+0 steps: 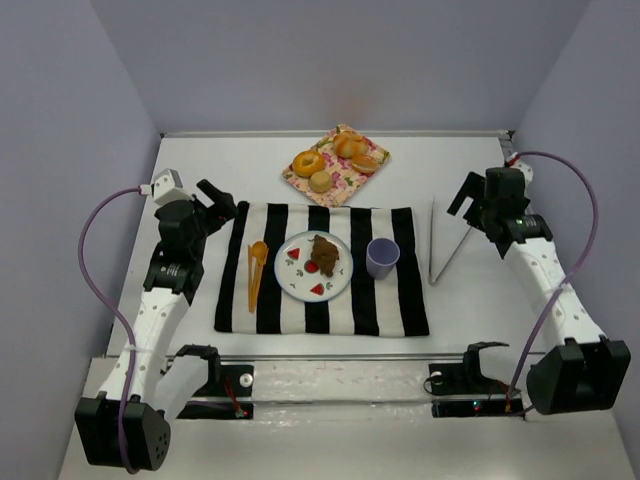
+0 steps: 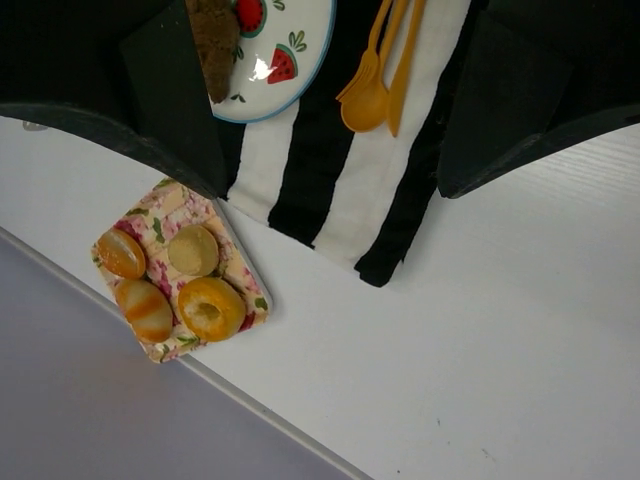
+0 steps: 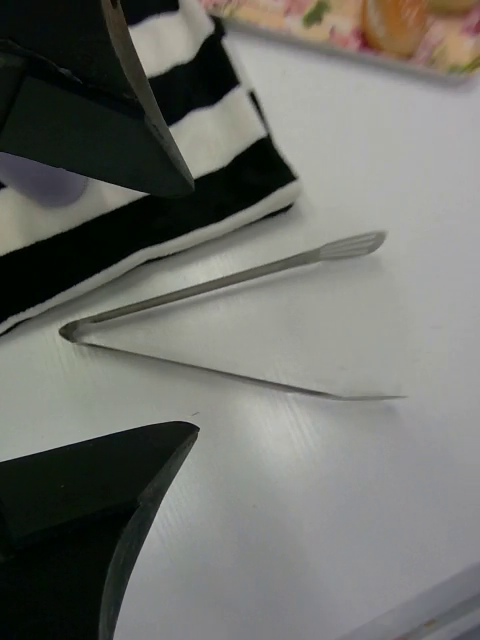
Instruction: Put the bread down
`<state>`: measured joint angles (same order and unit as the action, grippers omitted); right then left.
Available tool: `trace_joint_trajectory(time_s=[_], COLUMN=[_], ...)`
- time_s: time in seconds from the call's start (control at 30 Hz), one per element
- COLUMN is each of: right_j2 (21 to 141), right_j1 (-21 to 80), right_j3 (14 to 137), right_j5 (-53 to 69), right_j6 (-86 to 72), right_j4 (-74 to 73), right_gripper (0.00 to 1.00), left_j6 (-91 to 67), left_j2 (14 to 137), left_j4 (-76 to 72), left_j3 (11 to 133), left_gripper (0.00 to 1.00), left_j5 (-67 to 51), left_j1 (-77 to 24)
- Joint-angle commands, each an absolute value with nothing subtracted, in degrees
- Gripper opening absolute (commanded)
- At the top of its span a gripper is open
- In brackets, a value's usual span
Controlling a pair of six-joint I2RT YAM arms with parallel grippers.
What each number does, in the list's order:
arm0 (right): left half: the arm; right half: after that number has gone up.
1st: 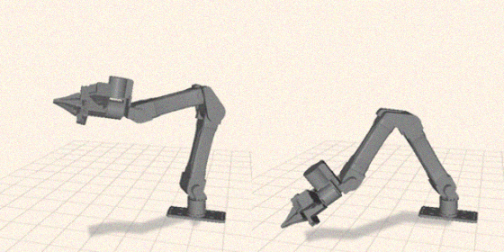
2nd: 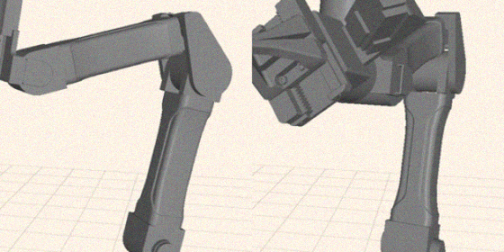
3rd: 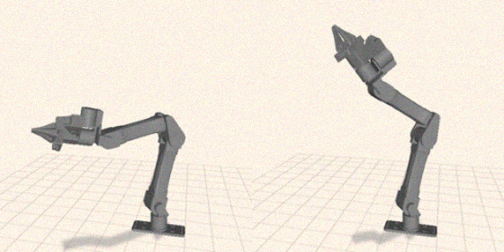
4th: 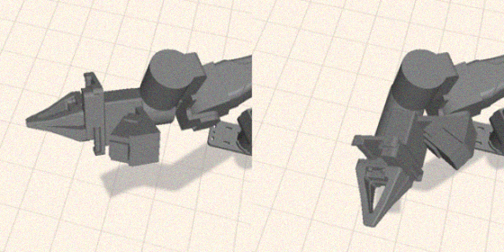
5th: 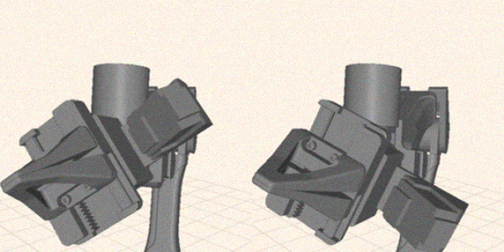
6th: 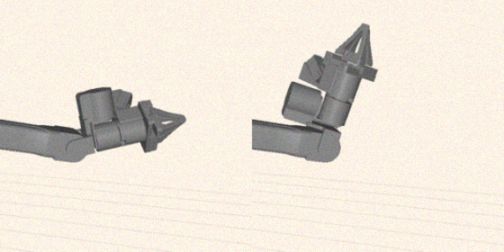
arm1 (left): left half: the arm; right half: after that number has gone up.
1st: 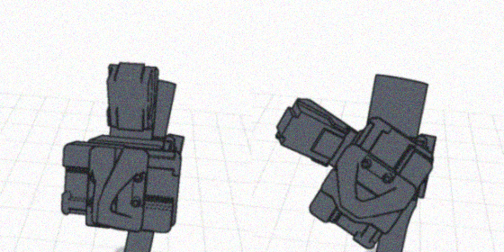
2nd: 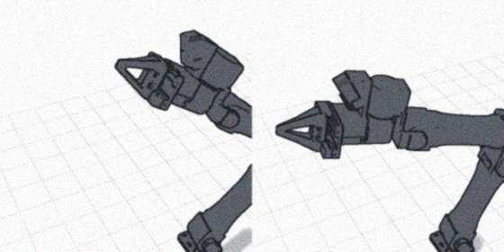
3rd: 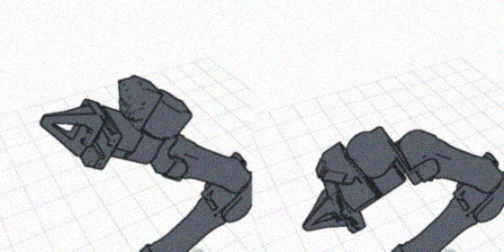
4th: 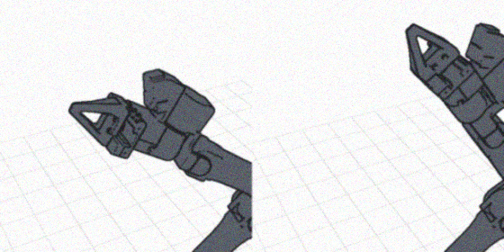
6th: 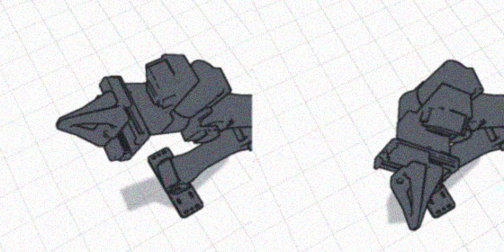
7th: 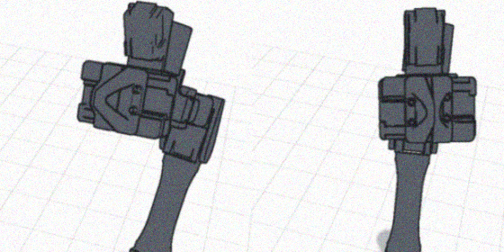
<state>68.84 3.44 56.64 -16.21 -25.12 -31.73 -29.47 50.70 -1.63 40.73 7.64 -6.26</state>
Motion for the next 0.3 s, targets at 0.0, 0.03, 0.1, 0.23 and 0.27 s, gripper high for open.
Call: trace_joint_trajectory(time_s=[0.0,0.03,0.1,0.23,0.27], right_j2=[60.9,59.7,56.4,51.1,50.2], right_j1=[3.4,3.4,3.4,3.4,3.4], right_j3=[63.8,63.9,62.8,59.2,58.6], right_j5=[-18.5,-18.8,-23.3,-26.0,-25.8], right_j6=[-27.0,-27.5,-30.4,-30.9,-30.2], right_j4=[-34.9,-34.7,-34.7,-33.1,-32.6], right_gripper=[1.0,1.0,1.0,1.0,1.0], left_j6=[-30.1,-30.1,-30.4,-30.6,-30.6], left_j2=[48.9,48.7,48.8,49.0,49.0], left_j4=[-3.0,-3.0,-2.4,-1.8,-1.8], left_j3=[40.5,40.6,41.0,41.3,41.3], left_gripper=[0.98,0.98,0.98,0.99,0.98], left_j5=[8.6,8.6,9.6,10.5,10.5], left_j1=[-6.1,-6.1,-6.0,-6.1,-6.1])
